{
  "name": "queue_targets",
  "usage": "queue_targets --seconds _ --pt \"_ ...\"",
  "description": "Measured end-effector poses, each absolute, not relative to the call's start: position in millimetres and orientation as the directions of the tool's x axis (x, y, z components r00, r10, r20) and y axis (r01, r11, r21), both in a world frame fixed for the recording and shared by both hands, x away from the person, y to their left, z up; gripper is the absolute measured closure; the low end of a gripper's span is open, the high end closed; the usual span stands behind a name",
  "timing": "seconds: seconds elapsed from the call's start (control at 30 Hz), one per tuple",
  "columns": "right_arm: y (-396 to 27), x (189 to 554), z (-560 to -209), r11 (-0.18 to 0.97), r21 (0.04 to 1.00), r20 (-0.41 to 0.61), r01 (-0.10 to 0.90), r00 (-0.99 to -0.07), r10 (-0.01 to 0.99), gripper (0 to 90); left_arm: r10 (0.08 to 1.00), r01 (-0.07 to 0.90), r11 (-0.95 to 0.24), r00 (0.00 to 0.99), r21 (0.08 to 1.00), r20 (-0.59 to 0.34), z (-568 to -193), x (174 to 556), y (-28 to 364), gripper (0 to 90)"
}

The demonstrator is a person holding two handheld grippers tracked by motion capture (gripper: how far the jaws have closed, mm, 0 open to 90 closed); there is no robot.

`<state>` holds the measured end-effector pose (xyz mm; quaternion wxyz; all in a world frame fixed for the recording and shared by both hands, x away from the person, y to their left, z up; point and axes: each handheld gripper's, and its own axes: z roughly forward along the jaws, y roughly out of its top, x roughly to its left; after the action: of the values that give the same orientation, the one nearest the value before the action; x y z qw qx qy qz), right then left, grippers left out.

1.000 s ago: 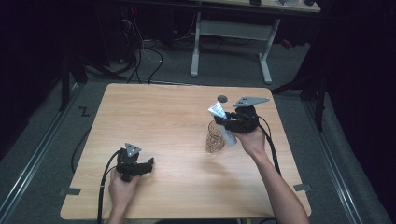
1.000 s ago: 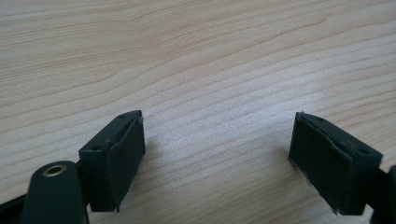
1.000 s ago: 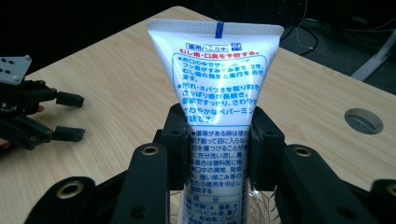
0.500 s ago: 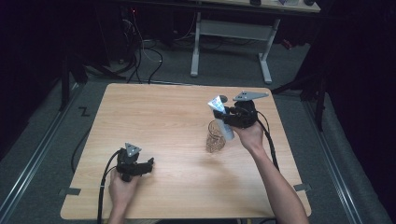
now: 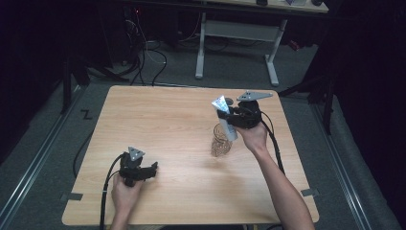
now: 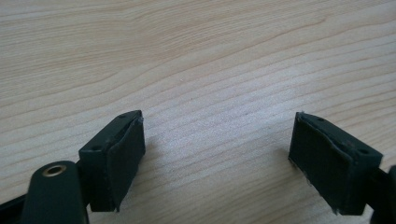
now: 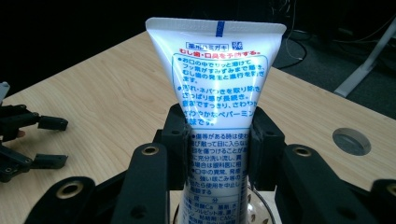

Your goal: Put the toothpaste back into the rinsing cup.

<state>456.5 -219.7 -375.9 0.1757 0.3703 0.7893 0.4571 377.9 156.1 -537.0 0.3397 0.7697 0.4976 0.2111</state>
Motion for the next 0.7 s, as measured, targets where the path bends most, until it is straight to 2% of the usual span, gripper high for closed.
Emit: queue_targets --seconds 0.7 --pt "-214.6 470.4 -388.8 0.313 0.839 0.045 0.444 -0.631 0.775 65.3 0.91 0.623 -0.274 0.415 0.733 -0.013 -537.0 377.8 156.1 18.3"
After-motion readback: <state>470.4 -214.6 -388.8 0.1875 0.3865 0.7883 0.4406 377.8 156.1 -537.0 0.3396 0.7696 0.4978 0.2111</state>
